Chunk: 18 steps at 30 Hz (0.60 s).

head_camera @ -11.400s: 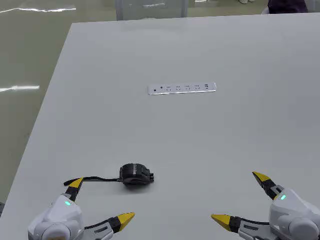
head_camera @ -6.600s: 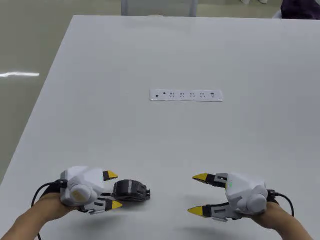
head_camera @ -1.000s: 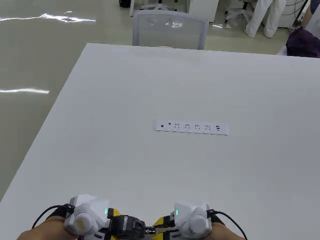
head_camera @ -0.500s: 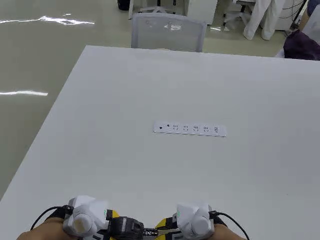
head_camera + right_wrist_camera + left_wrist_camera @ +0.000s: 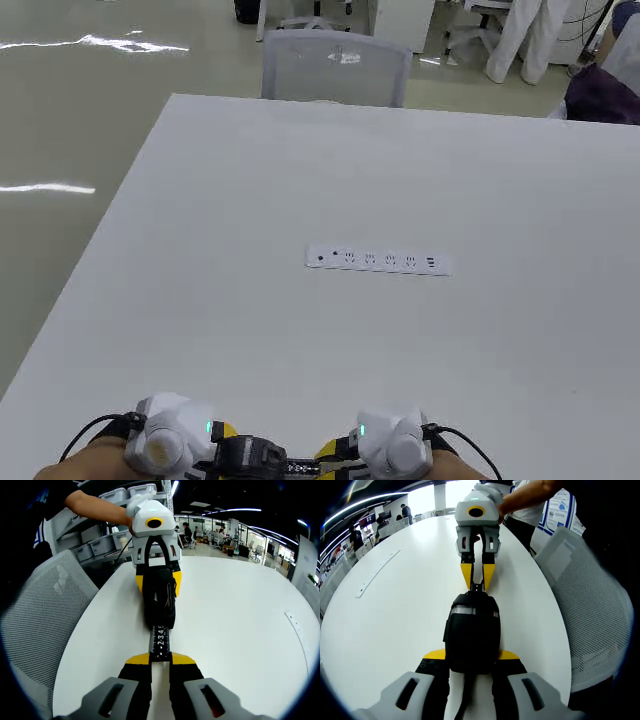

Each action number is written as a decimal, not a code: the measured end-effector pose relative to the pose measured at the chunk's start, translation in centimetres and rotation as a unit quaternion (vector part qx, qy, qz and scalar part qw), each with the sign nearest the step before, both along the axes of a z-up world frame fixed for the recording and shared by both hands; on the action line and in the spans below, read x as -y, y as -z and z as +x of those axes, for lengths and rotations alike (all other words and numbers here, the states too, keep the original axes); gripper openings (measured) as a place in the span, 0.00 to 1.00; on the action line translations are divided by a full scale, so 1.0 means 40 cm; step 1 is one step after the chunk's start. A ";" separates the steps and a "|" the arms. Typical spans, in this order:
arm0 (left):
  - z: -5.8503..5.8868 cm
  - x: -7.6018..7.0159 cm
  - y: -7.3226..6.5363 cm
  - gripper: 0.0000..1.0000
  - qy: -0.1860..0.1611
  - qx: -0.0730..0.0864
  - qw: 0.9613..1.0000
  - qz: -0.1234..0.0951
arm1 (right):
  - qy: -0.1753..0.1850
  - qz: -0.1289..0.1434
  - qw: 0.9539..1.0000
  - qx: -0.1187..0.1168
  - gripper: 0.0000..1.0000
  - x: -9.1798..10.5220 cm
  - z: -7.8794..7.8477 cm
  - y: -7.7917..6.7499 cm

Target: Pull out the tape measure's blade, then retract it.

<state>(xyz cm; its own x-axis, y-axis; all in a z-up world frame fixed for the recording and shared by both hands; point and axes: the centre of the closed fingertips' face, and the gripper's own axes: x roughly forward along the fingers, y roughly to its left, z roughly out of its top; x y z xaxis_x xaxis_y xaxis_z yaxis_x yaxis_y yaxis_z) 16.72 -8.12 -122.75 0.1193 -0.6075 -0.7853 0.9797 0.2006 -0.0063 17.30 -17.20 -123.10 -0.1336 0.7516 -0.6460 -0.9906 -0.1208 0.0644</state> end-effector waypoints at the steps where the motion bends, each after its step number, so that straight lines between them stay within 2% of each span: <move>1: 0.000 0.000 0.000 0.28 0.000 0.000 1.000 0.000 | 0.001 0.000 1.000 -0.001 0.10 0.003 0.001 0.000; 18: 0.001 -0.001 0.001 0.28 0.000 -0.001 1.000 0.000 | 0.003 -0.006 1.000 0.001 0.10 0.033 0.004 0.000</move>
<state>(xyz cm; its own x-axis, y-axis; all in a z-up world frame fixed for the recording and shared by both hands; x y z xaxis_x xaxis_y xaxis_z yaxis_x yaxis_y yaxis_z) 16.77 -8.10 -122.77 0.1185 -0.6072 -0.7857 0.9796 0.2008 -0.0075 17.48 -18.53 -123.11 -0.1278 0.7442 -0.6556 -0.9914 -0.1141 0.0637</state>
